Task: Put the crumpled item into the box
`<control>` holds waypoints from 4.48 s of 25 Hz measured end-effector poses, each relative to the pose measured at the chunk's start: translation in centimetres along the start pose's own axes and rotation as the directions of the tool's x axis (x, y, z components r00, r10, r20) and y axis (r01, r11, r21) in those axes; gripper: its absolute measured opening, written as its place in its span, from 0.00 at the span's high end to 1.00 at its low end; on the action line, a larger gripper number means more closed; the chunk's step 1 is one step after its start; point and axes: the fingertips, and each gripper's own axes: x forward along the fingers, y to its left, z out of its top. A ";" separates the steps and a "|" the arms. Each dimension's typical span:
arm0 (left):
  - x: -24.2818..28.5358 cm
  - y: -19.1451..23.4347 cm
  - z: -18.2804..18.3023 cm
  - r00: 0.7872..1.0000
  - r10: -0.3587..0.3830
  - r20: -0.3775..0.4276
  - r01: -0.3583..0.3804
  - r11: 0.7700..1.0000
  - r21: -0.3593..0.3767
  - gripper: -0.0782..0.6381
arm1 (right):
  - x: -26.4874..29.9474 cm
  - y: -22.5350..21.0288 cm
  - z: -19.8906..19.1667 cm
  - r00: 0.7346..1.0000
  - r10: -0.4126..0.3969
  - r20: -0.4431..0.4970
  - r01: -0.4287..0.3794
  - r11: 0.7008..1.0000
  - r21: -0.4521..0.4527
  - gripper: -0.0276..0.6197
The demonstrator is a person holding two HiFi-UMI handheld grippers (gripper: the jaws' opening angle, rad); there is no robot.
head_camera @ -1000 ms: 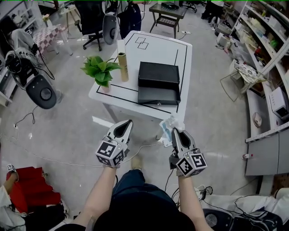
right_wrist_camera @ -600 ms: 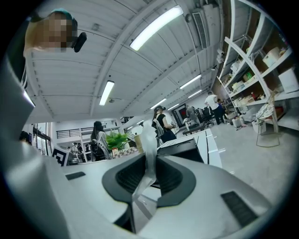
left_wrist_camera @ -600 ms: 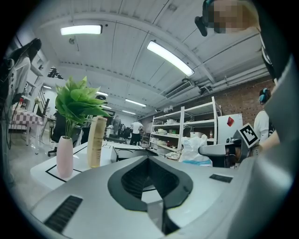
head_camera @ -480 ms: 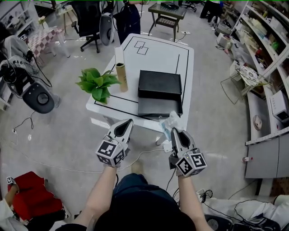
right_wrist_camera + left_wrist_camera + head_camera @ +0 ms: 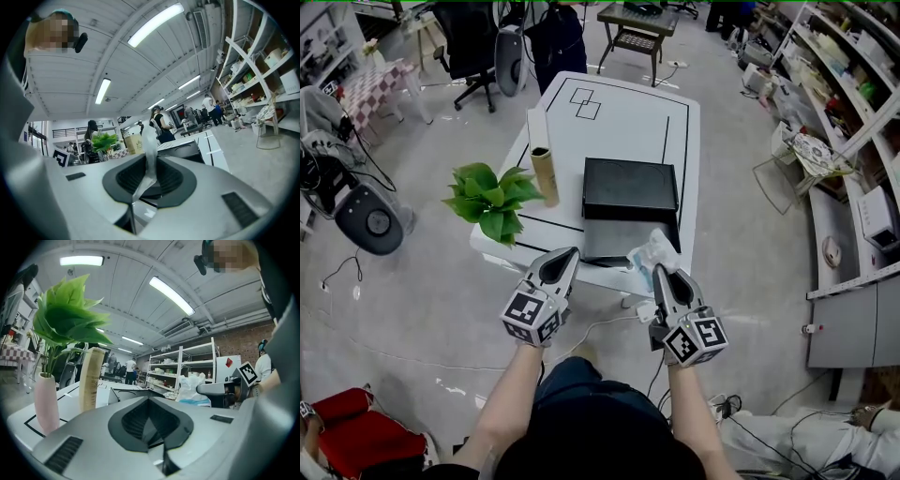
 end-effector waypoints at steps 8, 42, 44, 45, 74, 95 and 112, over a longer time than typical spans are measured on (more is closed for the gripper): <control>1.7 1.5 -1.0 1.000 -0.007 -0.001 0.007 1.000 -0.017 0.89 | 2.4 -0.5 -0.5 1.000 0.001 -0.012 -0.001 1.000 -0.011 0.86; 6.9 5.3 -2.0 0.994 0.106 -0.027 -0.107 0.994 -0.017 0.89 | 12.7 -2.0 -4.4 0.862 0.170 -0.477 -0.274 0.949 -0.156 0.86; 7.1 5.5 -2.1 0.993 0.112 -0.027 -0.113 0.993 -0.020 0.89 | 12.9 -2.1 -4.9 0.842 0.182 -0.508 -0.287 0.948 -0.137 0.86; 7.2 5.5 -2.1 0.993 0.115 -0.028 -0.116 0.993 -0.020 0.89 | 13.0 -2.2 -5.2 0.832 0.185 -0.524 -0.293 0.947 -0.130 0.86; 6.7 8.3 -3.0 0.982 0.186 -0.046 -0.188 0.981 -0.047 0.89 | 14.8 -2.4 -10.0 0.529 0.205 -0.824 -0.393 0.919 -0.024 0.85; 6.6 8.7 -3.6 0.979 0.194 -0.055 -0.197 0.979 -0.057 0.89 | 15.4 -4.4 -10.3 0.564 0.051 -0.824 -0.383 0.900 -0.206 0.76; 6.3 8.1 -3.5 0.979 0.193 -0.060 -0.196 0.979 -0.059 0.89 | 15.2 -5.5 -9.2 0.614 0.006 -0.789 -0.330 0.910 -0.250 0.72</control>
